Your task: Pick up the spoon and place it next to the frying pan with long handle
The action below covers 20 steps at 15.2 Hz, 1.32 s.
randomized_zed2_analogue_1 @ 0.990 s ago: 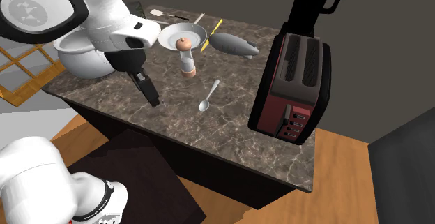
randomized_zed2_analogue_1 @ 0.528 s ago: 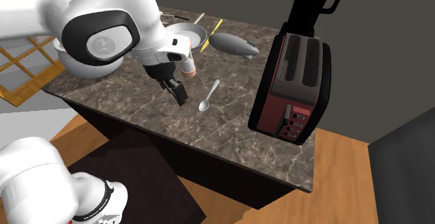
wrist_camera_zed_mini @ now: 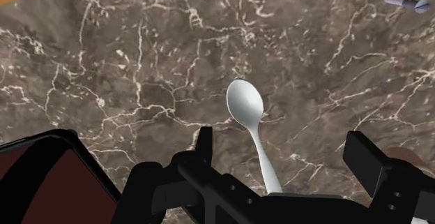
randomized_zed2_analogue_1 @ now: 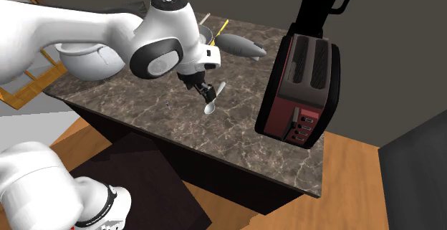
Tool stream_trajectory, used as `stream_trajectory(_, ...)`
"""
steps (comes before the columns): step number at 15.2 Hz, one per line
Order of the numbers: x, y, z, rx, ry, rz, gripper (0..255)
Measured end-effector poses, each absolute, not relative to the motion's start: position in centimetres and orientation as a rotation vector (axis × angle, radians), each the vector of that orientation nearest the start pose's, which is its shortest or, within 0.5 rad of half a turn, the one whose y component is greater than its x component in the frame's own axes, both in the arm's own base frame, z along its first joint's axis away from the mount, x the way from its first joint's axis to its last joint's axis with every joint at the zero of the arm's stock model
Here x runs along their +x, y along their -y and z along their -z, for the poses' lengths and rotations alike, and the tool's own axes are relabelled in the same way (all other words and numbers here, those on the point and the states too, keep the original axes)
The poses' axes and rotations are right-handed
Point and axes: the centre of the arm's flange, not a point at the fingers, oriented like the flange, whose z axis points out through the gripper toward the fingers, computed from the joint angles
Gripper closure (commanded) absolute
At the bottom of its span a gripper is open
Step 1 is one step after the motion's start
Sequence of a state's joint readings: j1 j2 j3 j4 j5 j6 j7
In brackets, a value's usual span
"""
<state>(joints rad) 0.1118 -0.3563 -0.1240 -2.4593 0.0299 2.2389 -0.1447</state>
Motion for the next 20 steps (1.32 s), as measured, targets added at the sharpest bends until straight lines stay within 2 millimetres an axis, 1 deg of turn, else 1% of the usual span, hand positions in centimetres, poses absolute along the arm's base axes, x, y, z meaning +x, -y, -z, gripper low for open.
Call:
stream_trajectory(4, 47.9, 0.5, -41.0, -3.021, 0.265, 0.255, 0)
stream_trajectory(5, 49.2, 0.6, -40.5, -3.008, 0.284, 0.267, 0)
stream_trajectory(7, 51.1, 0.1, -38.7, -2.982, 0.323, 0.286, 0)
stream_trajectory(8, 52.1, -0.5, -38.2, -2.969, 0.344, 0.297, 0)
stream_trajectory(9, 52.7, -0.3, -37.8, -2.961, 0.355, 0.303, 0)
stream_trajectory(12, 53.5, -0.6, -36.1, -2.955, 0.364, 0.309, 0)
stream_trajectory(16, 53.9, -0.9, -34.0, -2.954, 0.365, 0.310, 0)
stream_trajectory(20, 54.0, -1.1, -33.3, -2.954, 0.366, 0.311, 0)
